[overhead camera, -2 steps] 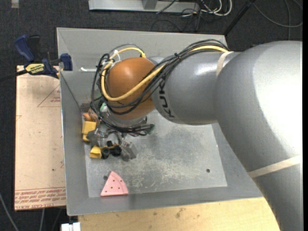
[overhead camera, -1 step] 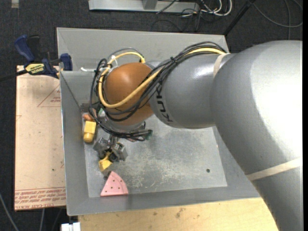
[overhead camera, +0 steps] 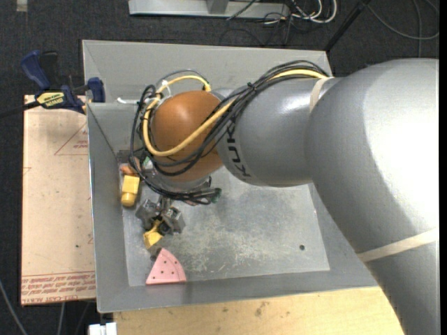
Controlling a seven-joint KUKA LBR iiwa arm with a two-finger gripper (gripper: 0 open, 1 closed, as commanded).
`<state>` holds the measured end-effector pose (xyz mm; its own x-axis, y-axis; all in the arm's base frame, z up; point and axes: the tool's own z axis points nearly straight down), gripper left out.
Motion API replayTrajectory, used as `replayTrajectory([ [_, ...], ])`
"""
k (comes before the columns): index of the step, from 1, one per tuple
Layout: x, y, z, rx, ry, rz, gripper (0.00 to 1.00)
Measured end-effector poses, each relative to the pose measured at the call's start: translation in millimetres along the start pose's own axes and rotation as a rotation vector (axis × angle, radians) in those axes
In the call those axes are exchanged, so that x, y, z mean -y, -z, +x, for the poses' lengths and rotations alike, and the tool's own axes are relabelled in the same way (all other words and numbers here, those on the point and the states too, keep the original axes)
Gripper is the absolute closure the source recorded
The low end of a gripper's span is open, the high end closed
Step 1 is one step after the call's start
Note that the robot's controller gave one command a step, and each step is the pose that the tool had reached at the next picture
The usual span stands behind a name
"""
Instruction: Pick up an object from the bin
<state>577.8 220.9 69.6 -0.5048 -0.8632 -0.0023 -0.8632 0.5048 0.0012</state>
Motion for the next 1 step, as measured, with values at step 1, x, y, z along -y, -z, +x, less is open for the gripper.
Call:
replayTrajectory([
  [1, 11.8, 135.1, -24.2, 0.003, 0.038, 0.003, 1.0],
])
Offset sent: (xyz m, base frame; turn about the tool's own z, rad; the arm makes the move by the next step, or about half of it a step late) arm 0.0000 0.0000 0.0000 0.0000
